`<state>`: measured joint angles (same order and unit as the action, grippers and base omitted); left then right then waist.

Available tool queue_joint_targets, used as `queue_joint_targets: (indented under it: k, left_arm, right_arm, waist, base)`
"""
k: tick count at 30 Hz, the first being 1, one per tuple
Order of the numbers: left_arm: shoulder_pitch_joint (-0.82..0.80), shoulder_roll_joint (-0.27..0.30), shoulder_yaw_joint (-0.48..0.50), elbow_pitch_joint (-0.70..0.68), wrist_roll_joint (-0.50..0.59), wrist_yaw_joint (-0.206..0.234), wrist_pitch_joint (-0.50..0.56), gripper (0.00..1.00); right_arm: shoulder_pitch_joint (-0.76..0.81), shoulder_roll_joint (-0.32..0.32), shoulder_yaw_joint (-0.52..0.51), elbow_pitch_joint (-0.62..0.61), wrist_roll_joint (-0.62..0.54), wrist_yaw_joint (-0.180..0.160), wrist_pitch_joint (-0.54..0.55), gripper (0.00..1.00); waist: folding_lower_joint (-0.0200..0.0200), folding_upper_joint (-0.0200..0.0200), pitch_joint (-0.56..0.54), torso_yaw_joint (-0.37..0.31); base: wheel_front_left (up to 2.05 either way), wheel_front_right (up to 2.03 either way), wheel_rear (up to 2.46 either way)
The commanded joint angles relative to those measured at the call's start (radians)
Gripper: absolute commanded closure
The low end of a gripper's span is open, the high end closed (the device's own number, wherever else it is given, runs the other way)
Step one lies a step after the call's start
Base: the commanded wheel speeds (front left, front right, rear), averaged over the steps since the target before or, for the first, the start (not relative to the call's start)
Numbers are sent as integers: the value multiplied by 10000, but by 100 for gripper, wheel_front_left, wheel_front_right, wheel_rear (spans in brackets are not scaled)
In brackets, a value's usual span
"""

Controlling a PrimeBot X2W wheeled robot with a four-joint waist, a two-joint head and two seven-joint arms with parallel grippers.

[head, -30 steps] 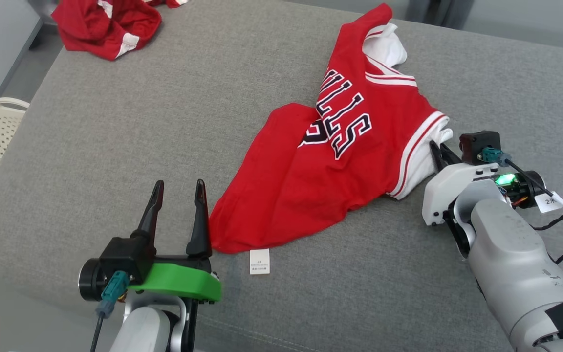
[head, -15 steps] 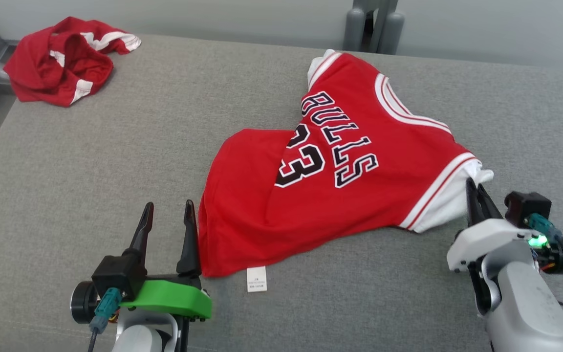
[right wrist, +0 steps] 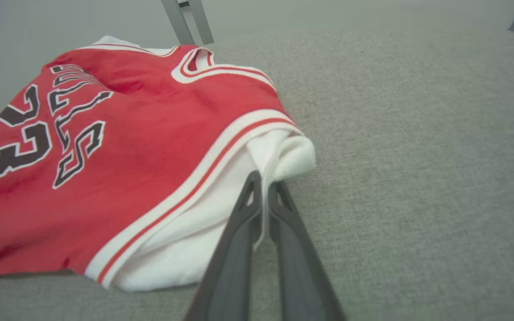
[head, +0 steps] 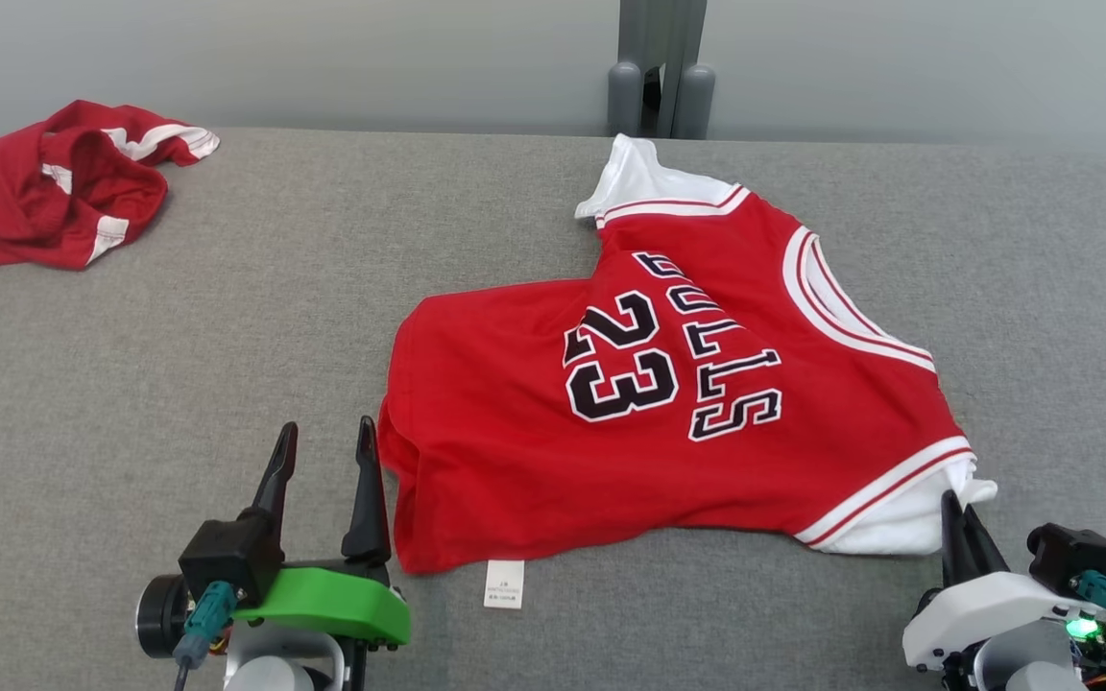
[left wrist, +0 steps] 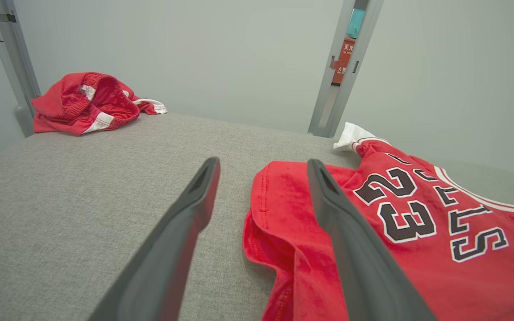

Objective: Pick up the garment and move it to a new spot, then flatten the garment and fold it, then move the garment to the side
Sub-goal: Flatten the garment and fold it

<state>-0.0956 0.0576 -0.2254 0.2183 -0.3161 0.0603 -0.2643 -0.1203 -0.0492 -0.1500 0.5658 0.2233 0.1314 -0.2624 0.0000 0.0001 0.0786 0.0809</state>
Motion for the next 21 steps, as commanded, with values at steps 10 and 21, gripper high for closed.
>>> queue_joint_targets:
  k: [10,21]
  left_arm:
    - [194,135,203,100,-41,-32,-1,0]
    - [145,84,170,190,-64,-109,-1,0]
  right_arm:
    - [999,-30,239,-570,528,-14,-33,0]
    - [1232,-26,-346,-2485,-236,-14,54,0]
  waist:
    - [0,-1,-76,-182]
    - [0,-1,-362,-332]
  base:
    - [0,0,0]
    - [0,0,0]
